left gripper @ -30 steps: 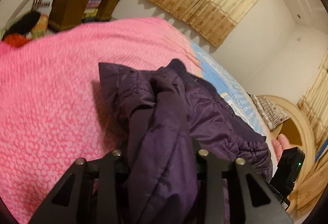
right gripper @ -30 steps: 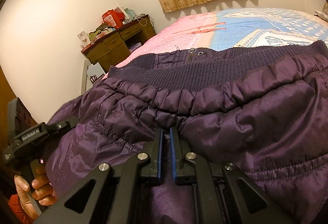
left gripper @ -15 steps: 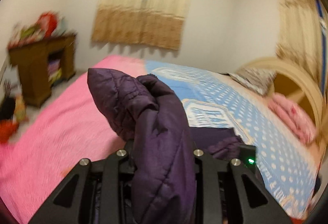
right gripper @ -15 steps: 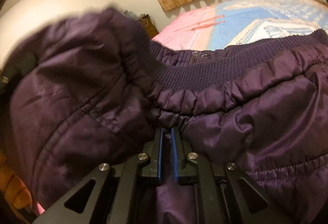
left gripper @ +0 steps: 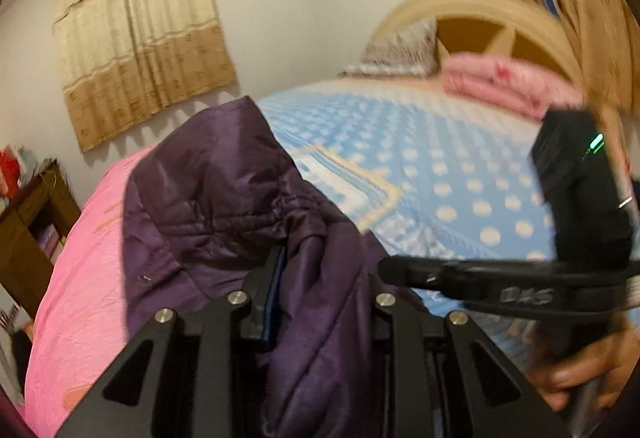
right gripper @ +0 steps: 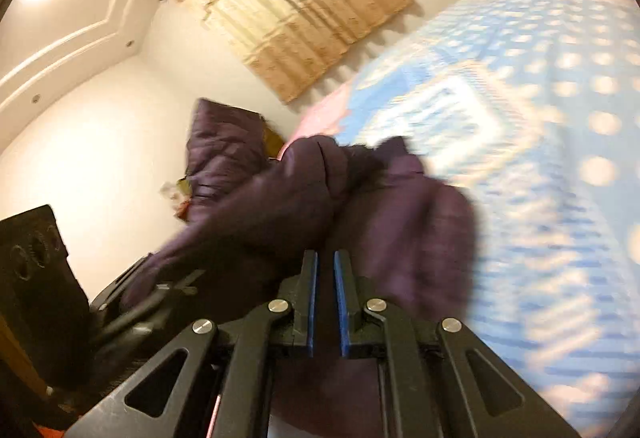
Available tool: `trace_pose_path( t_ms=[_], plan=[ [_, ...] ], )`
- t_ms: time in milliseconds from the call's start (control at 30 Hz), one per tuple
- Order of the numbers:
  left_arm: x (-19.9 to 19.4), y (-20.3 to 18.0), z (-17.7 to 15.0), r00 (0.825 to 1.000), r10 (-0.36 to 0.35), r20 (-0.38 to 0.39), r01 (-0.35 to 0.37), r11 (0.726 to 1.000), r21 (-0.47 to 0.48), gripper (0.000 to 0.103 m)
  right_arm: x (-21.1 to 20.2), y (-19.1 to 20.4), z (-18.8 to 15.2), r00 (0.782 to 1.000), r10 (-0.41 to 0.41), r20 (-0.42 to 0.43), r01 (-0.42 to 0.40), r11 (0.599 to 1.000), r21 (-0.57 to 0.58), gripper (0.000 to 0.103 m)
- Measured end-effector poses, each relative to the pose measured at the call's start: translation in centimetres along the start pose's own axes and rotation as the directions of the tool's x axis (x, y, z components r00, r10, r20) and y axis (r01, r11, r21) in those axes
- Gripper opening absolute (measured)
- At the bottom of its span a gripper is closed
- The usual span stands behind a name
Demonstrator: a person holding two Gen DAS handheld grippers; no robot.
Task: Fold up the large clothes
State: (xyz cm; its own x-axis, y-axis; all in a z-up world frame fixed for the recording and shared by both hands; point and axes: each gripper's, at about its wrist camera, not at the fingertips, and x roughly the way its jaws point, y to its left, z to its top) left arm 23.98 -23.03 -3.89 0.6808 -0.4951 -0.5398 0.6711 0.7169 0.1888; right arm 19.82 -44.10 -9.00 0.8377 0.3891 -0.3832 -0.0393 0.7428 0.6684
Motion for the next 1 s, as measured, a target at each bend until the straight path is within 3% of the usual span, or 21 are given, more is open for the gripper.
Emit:
trace_pose_path(
  t_ms=[200, 300, 333, 400, 500, 567, 600, 733, 767, 800, 900, 967, 1000],
  plan=[
    [1.4, -3.7, -1.2, 1.000, -0.008, -0.004, 0.008, 0.996, 0.085, 0.027, -2.6, -2.6, -1.2, 0.997, -0.065, 0.039, 0.063, 0.997, 0.052, 0.009],
    [0.8, -3.0, -0.6, 0.999, -0.042, 0.011, 0.042, 0.998, 0.049, 0.027, -3.7, -0.6, 1.6, 0.996, -0.001, 0.086, 0.002, 1.000, -0.014, 0.009],
    [0.4, -2.6, -0.6, 0.996, -0.087, 0.026, 0.086, 0.996, 0.026, 0.027, -3.6, 0.8, 2.7, 0.996, 0.031, 0.083, -0.026, 0.998, -0.054, 0.009],
    [0.1, -2.1, -0.4, 0.988, -0.153, 0.035, 0.154, 0.988, -0.015, 0.027, -2.6, 2.8, 5.2, 0.996, 0.073, 0.043, -0.067, 0.989, -0.136, 0.009],
    [-1.4, -1.7, -0.6, 0.985, -0.166, 0.045, 0.167, 0.986, -0.021, 0.027, 1.4, 4.6, 8.0, 0.989, 0.075, -0.124, -0.102, 0.969, -0.226, 0.009],
    [-3.2, -1.2, -1.1, 0.976, -0.209, 0.057, 0.211, 0.977, -0.035, 0.027, 4.7, 3.9, 8.2, 0.967, 0.036, -0.251, -0.091, 0.974, -0.209, 0.009],
    [-5.2, -0.6, -1.7, 0.968, -0.241, 0.071, 0.245, 0.968, -0.048, 0.027, 6.3, 3.2, 7.8, 0.955, -0.021, -0.296, -0.047, 0.974, -0.220, 0.006],
    [-11.1, 1.6, -4.1, 0.945, -0.309, 0.109, 0.320, 0.942, -0.098, 0.035, 7.4, 2.0, 5.6, 0.959, -0.120, -0.255, 0.047, 0.960, -0.275, 0.003],
    [-12.1, 2.5, -4.4, 0.945, -0.306, 0.115, 0.318, 0.941, -0.117, 0.043, 7.3, 1.8, 5.3, 0.965, -0.117, -0.234, 0.053, 0.963, -0.264, 0.003],
    [-12.7, 3.6, -4.5, 0.962, -0.250, 0.107, 0.264, 0.953, -0.146, 0.055, 7.3, 1.6, 5.0, 0.969, -0.115, -0.217, 0.058, 0.966, -0.251, 0.003],
    [-11.6, 7.9, -3.4, 0.996, -0.066, 0.063, 0.079, 0.968, -0.236, 0.059, 6.4, 1.3, 4.3, 0.977, -0.114, -0.181, 0.070, 0.970, -0.233, 0.003],
    [-10.0, 10.8, -2.7, 0.999, -0.018, 0.033, 0.028, 0.937, -0.348, 0.062, 5.2, 1.2, 3.5, 0.980, -0.121, -0.156, 0.085, 0.972, -0.219, 0.003],
    [-8.2, 12.5, -2.0, 1.000, -0.003, -0.001, 0.002, 0.908, -0.419, 0.062, 4.9, 1.3, 3.3, 0.982, -0.125, -0.145, 0.093, 0.973, -0.214, 0.003]
  ],
)
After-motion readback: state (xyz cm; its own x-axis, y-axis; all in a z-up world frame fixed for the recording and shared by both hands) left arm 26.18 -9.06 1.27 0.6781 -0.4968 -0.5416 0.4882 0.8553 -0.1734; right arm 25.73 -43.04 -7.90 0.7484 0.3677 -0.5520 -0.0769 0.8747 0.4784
